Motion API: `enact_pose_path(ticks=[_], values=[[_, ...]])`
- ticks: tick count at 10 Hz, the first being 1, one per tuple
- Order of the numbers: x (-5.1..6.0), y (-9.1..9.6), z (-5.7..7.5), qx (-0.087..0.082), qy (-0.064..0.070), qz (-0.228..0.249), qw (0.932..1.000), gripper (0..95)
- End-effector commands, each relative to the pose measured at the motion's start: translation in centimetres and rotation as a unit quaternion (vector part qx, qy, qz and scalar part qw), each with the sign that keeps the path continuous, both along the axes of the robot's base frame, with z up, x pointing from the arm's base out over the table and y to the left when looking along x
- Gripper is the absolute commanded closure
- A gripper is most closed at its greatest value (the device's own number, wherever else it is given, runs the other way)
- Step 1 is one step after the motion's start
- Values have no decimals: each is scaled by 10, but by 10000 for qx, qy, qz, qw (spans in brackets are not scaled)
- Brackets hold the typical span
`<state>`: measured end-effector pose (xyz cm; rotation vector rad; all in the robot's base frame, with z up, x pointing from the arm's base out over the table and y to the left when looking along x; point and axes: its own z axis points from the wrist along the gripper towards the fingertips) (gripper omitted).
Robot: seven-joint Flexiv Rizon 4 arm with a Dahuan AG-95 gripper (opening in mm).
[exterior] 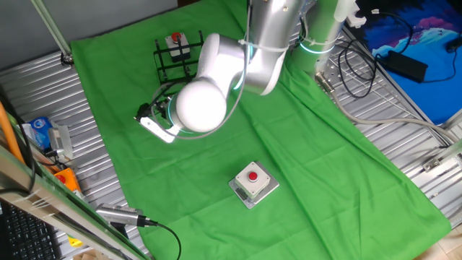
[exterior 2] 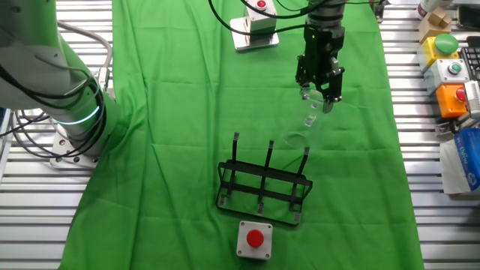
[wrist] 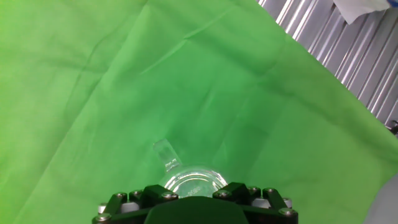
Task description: Take the cup off the cup rack
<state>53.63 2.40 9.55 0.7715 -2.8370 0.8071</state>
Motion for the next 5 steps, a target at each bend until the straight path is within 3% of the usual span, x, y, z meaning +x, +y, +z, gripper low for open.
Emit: enact_pose_path(ticks=[1, 5], values=[[0, 0, 0, -64, -11, -22, 10000, 950], [3, 2, -7, -160, -43, -75, 9998, 950]])
